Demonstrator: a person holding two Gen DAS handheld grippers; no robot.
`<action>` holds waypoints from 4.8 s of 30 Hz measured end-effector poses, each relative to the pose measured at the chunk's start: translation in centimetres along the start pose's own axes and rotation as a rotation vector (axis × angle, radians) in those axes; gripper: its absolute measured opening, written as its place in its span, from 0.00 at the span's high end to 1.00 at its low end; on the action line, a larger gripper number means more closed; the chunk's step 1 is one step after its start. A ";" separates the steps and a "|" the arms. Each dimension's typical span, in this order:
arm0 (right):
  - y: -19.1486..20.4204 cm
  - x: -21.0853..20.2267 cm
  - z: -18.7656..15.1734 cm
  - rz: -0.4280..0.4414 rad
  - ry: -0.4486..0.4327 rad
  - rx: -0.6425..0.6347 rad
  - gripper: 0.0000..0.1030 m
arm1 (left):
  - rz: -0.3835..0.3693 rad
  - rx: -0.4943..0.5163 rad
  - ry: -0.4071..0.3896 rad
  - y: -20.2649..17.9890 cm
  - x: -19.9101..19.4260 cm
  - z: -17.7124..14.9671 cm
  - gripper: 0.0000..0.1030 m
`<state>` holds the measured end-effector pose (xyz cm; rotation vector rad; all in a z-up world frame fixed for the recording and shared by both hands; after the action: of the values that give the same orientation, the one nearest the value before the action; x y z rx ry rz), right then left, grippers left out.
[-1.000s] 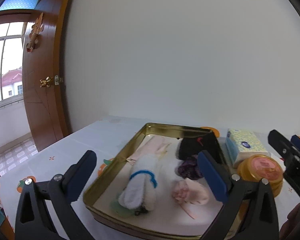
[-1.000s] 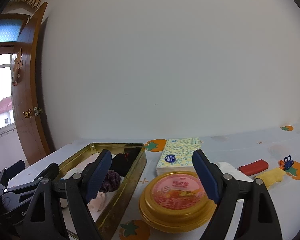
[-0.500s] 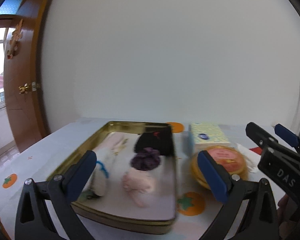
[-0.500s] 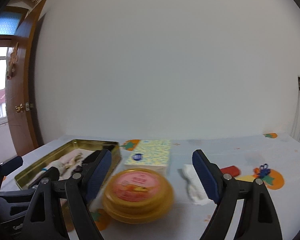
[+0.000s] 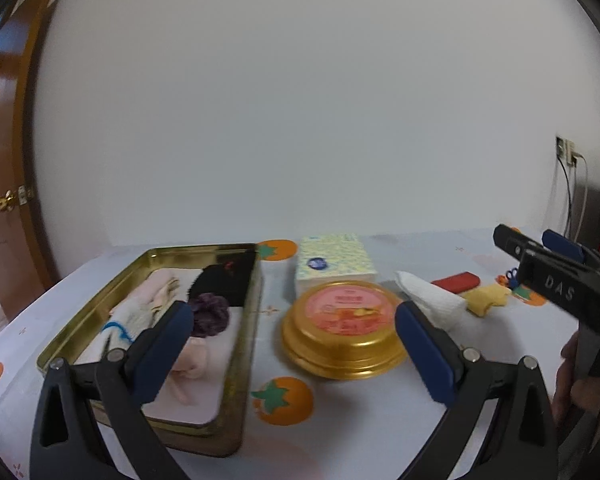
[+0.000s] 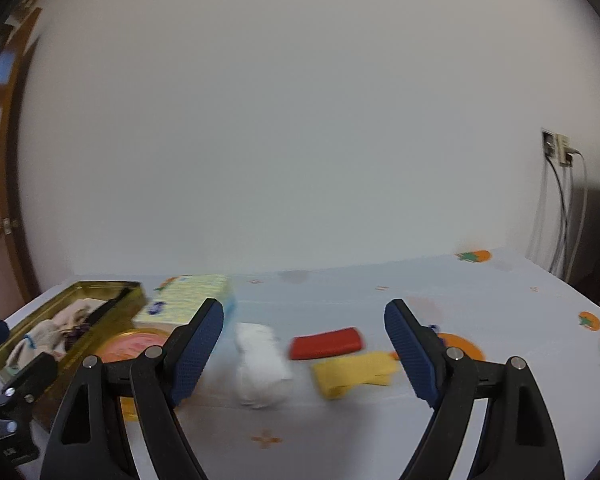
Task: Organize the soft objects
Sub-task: 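Lift both open grippers away from the tray toward the remaining items, then grasp the blue string toy with the right gripper, then grasp the yellow cloth with the left gripper while the right gripper holds the blue string, then carry the yellow cloth and blue string toward the gold tray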
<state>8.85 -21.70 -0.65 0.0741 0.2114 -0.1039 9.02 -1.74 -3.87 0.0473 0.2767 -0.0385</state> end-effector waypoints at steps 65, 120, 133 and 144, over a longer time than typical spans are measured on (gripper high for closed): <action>-16.6 6.9 2.9 -0.107 0.123 0.272 0.87 | -0.324 0.137 0.352 -25.0 12.5 -1.5 0.15; -10.9 3.3 1.5 -0.178 0.052 0.110 0.87 | -0.394 0.000 0.040 -14.4 7.1 1.4 0.79; -7.1 0.6 1.5 -0.159 0.002 0.057 0.87 | -0.395 -0.011 0.026 -12.4 6.0 1.0 0.79; -3.4 -1.1 1.3 -0.126 -0.017 0.042 0.87 | -0.396 -0.021 0.021 -11.0 5.3 0.9 0.79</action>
<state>7.66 -25.11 0.62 0.1014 0.1968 -0.2345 13.84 -12.91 -4.90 -0.0285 0.3037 -0.4285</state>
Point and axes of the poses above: each gripper's, at about its wrist camera, not at the fingertips, and x roughly the way its jaws point, y to its left, z to its top, the point moved 10 cm from there along x, roughly the way its jaws point, and after that the axes turned 3 degrees about -y, right-handed, at the moved point
